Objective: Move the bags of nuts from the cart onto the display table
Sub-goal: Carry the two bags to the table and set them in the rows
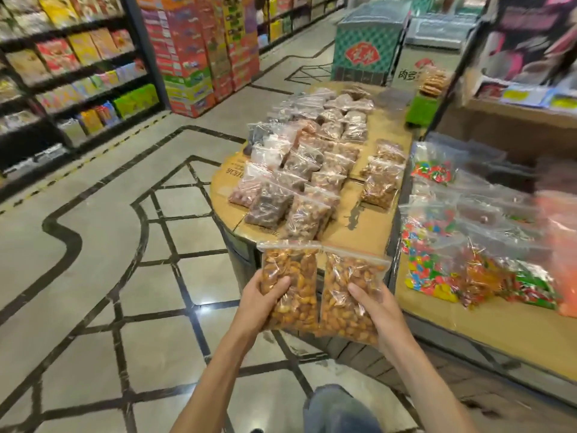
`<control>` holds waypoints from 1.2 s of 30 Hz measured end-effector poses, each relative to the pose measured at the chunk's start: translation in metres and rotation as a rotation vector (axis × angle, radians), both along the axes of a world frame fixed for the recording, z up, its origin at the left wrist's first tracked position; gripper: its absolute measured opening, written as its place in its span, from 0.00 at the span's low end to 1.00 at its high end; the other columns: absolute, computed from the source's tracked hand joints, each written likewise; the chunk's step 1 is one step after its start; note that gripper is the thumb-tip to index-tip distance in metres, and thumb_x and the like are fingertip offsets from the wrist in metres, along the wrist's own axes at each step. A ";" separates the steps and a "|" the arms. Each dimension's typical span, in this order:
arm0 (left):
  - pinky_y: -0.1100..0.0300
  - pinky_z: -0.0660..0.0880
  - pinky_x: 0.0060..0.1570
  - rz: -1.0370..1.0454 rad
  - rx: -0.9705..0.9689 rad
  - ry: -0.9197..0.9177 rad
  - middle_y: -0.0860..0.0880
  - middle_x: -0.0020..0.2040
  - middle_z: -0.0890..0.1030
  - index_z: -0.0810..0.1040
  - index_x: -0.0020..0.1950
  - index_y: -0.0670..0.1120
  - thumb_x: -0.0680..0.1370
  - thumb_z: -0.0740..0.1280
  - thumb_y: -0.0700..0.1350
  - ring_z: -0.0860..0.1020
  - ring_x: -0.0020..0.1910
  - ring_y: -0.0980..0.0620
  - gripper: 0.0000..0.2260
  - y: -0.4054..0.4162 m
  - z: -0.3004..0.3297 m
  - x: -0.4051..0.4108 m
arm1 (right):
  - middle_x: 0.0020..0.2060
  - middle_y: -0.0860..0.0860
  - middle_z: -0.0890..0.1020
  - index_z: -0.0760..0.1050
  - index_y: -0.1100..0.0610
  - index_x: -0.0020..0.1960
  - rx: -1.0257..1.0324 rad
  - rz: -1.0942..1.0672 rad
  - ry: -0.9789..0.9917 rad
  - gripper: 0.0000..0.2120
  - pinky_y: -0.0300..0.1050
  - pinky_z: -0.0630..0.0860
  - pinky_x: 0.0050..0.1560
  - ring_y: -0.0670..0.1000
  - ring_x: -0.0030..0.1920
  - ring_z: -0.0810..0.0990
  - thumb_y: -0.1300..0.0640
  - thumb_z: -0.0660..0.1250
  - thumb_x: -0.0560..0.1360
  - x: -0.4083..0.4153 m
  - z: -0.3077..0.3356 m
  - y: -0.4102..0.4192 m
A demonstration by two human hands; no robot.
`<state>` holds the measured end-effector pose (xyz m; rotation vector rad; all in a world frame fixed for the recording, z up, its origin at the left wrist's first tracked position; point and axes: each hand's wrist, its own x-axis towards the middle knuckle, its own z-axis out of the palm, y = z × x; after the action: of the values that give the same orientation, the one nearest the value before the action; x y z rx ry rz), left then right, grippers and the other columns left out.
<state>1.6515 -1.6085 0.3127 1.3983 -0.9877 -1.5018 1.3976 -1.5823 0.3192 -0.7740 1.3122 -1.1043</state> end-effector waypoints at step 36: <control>0.40 0.79 0.65 -0.510 0.062 -0.126 0.51 0.67 0.81 0.70 0.72 0.60 0.73 0.78 0.60 0.82 0.64 0.47 0.31 -0.401 -0.072 -0.258 | 0.82 0.49 0.63 0.53 0.48 0.85 0.241 -0.530 0.060 0.63 0.62 0.65 0.79 0.55 0.80 0.66 0.28 0.80 0.61 -0.165 -0.074 -0.251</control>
<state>1.3939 -2.0097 0.2407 1.3585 -1.4676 -1.8362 1.2323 -1.8331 0.2452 -0.2827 1.7207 -1.3056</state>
